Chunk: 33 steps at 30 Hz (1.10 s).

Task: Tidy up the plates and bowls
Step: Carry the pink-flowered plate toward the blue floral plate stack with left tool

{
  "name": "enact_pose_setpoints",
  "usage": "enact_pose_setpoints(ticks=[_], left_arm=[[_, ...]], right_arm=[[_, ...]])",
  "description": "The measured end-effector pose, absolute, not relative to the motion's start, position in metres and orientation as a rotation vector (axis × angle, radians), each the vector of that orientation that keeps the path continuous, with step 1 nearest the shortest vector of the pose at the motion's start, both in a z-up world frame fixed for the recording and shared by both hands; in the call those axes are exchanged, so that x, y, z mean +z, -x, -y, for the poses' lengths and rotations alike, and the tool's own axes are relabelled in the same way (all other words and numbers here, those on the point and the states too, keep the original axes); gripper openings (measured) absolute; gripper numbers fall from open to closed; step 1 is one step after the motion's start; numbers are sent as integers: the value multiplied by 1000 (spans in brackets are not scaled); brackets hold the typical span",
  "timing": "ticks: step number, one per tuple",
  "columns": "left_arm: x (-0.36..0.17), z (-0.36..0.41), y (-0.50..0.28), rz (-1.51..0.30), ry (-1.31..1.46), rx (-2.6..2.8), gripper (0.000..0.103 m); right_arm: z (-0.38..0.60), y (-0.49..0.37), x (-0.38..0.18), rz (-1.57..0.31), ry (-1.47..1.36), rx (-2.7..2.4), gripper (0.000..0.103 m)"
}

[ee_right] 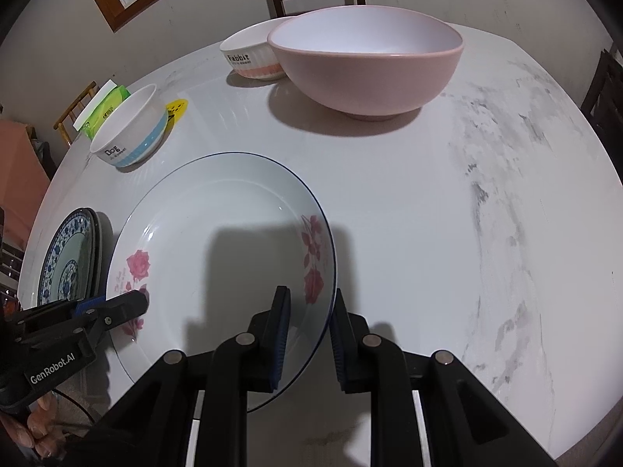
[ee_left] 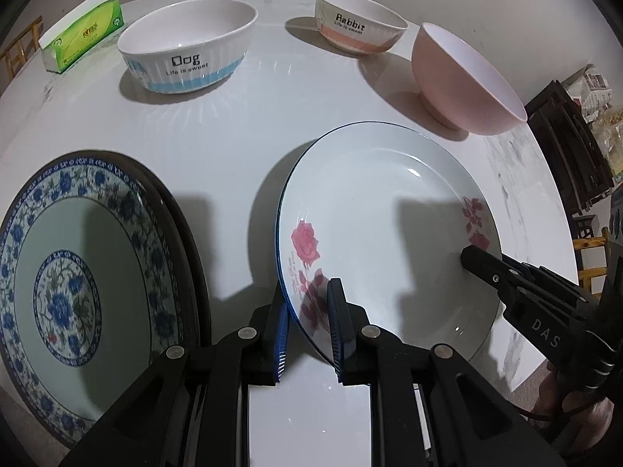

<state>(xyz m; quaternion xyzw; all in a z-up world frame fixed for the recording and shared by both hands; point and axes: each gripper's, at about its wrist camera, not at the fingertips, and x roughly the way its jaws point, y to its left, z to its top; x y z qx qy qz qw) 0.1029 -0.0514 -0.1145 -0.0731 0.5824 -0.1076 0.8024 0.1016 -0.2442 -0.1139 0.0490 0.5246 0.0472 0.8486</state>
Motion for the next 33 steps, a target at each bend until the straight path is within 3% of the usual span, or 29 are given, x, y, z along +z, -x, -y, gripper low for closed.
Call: enact_pose_setpoints(ticks=[33], left_arm=[[-119,53,-129,-1220,165,-228,14]], right_arm=[[252,-110,-114,-1087,-141,111,20]])
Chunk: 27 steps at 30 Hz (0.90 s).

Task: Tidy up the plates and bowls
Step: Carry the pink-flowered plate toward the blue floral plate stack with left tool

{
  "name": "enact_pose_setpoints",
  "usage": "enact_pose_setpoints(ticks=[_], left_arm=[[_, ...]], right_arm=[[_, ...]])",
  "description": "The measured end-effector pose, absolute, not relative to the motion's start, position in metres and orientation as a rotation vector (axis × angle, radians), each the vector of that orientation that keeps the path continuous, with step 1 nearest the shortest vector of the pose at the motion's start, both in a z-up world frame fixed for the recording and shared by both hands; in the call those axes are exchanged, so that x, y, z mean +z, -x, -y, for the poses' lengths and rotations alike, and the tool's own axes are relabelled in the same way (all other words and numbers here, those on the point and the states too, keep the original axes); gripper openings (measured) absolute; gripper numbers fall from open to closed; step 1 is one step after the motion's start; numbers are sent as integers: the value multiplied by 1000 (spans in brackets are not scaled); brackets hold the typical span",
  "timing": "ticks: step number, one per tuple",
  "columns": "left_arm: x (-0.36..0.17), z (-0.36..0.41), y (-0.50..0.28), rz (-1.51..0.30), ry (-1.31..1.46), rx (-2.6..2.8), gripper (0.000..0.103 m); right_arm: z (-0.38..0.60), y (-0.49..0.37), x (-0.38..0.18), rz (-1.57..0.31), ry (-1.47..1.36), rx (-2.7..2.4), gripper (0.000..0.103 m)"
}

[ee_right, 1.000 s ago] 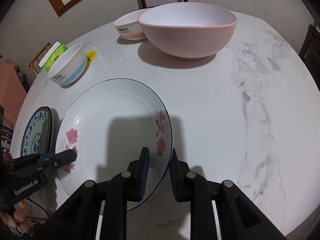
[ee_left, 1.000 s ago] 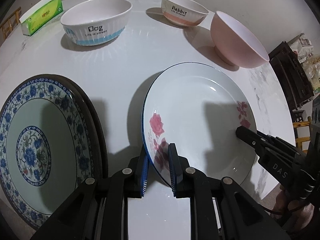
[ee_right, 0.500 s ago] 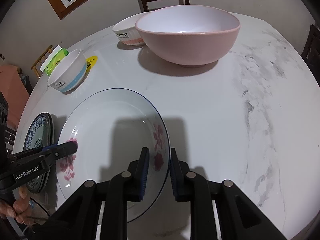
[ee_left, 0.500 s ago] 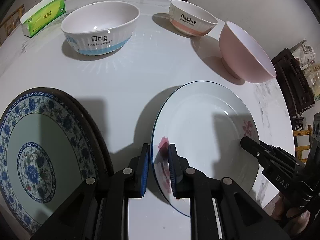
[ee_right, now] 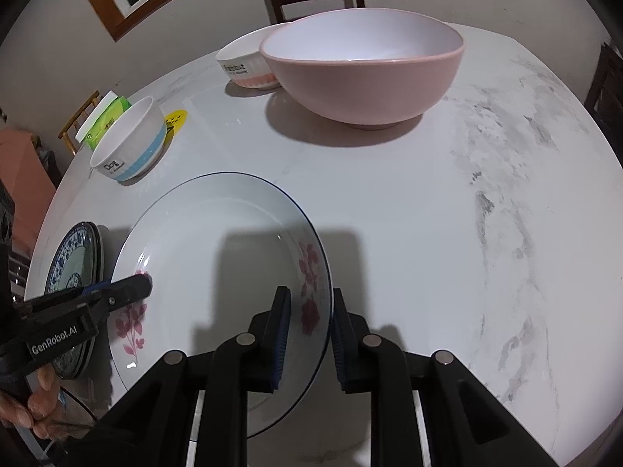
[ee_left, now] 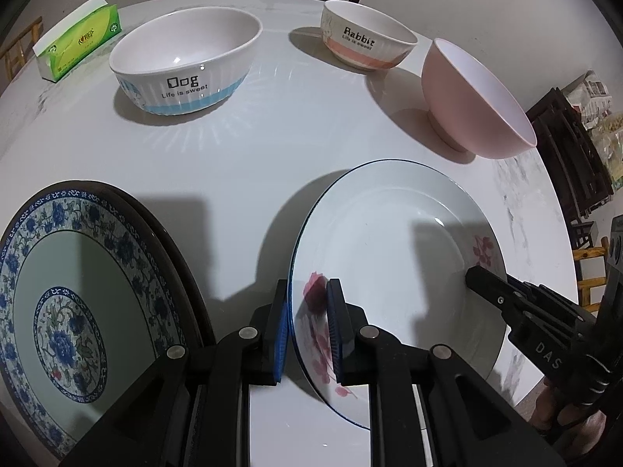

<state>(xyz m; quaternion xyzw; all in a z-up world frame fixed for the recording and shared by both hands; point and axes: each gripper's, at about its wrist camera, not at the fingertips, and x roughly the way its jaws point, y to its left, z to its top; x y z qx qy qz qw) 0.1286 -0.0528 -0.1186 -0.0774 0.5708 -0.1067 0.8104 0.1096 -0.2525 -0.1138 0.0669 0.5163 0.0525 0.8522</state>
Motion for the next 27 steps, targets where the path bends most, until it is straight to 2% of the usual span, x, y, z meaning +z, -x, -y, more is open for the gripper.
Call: enact_pose_setpoints(ticks=[27], left_arm=[[-97,38,-116,-1179,177,-212,14]], right_arm=[[239,-103,-89,-1037,-117,107,17]])
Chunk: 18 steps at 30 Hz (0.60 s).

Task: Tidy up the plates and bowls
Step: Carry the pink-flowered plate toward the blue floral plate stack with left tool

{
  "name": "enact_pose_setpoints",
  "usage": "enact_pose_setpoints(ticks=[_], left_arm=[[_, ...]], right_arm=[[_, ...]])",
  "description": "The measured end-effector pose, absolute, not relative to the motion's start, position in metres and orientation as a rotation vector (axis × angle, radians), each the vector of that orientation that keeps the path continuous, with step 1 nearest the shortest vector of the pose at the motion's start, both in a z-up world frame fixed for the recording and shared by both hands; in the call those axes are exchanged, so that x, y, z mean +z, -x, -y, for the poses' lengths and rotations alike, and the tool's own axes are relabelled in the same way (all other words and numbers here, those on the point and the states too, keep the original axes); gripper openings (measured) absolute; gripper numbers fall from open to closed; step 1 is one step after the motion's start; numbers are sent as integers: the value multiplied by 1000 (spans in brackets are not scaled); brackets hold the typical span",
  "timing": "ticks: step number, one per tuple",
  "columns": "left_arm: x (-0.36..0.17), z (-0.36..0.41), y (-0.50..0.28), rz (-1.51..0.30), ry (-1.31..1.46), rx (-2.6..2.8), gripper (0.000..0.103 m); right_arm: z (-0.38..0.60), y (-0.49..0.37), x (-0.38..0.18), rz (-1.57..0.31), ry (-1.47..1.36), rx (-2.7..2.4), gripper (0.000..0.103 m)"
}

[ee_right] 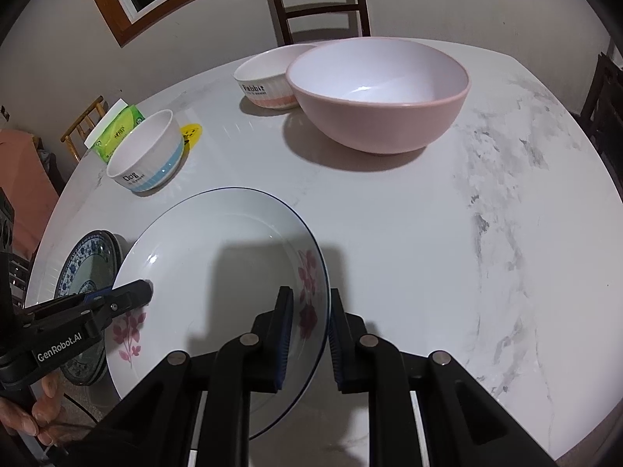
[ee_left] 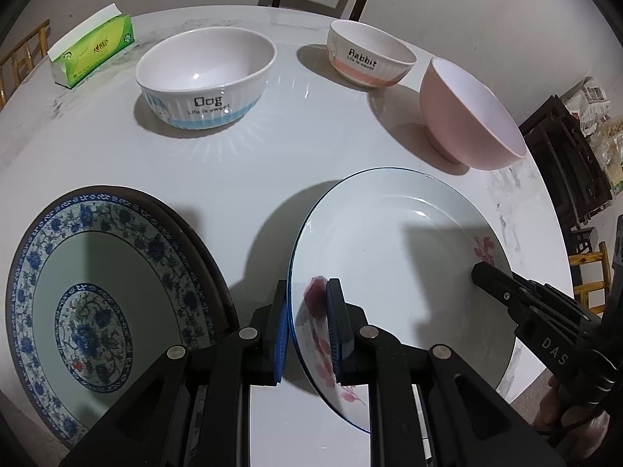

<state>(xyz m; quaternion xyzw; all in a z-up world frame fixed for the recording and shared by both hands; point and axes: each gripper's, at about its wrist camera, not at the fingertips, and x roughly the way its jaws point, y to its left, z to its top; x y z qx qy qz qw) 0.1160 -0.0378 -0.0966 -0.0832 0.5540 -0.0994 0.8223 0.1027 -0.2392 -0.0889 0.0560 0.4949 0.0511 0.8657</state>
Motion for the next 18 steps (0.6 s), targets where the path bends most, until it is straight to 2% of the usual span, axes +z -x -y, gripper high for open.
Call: enact_pose_setpoints(ticks=[18], left_arm=[[-69,-6,-97,-1120,213,-155,14]], right_arm=[[190,-100,-64,-991,-59,183,17]])
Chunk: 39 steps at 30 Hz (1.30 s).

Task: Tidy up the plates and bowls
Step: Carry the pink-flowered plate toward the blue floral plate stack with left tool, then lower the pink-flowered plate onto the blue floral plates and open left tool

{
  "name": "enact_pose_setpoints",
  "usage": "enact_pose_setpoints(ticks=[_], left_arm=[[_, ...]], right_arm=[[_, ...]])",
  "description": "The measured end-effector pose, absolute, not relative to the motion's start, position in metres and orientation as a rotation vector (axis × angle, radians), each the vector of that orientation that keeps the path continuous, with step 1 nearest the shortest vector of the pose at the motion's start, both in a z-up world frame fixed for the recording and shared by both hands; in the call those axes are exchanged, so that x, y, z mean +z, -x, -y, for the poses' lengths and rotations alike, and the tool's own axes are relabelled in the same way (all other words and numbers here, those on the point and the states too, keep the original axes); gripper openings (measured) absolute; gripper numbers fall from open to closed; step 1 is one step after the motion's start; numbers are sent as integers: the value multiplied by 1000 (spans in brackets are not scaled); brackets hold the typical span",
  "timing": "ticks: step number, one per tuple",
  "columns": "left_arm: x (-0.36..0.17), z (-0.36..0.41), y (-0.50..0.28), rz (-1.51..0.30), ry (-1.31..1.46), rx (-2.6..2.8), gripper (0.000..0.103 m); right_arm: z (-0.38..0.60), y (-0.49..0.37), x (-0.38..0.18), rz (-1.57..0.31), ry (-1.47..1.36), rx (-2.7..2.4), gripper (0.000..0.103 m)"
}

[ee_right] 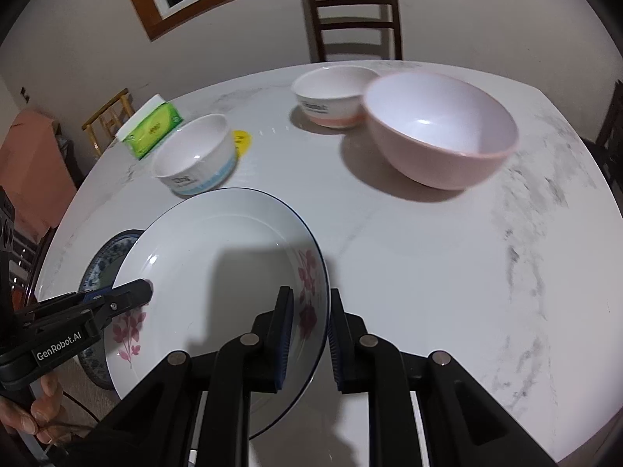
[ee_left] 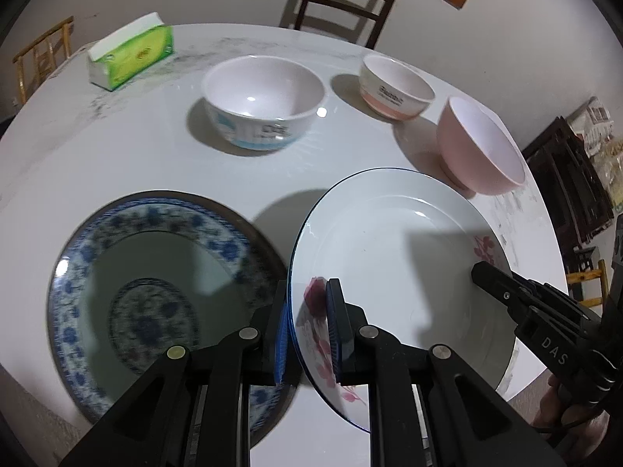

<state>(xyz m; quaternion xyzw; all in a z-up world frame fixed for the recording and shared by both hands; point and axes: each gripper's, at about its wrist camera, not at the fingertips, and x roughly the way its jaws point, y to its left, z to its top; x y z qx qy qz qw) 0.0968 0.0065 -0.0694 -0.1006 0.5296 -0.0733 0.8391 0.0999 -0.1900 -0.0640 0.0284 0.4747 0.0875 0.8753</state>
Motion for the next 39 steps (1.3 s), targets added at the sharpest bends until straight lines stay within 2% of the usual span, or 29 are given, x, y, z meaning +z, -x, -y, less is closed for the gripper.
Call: enact_pose_setpoints(ticks=[13,24,39], left_arm=[[-59,-86,-67,-1084,289,-31,14],[-71,-142,-45,-1094,356,63,14],[-90,-168,-42,-1113,391,109,14]], right_arm=[[107,-98,-60,-988,17,320,17],[54,-95,-75,-1024,70,394,17],[33,-103,-98,-1052,72,426,17]])
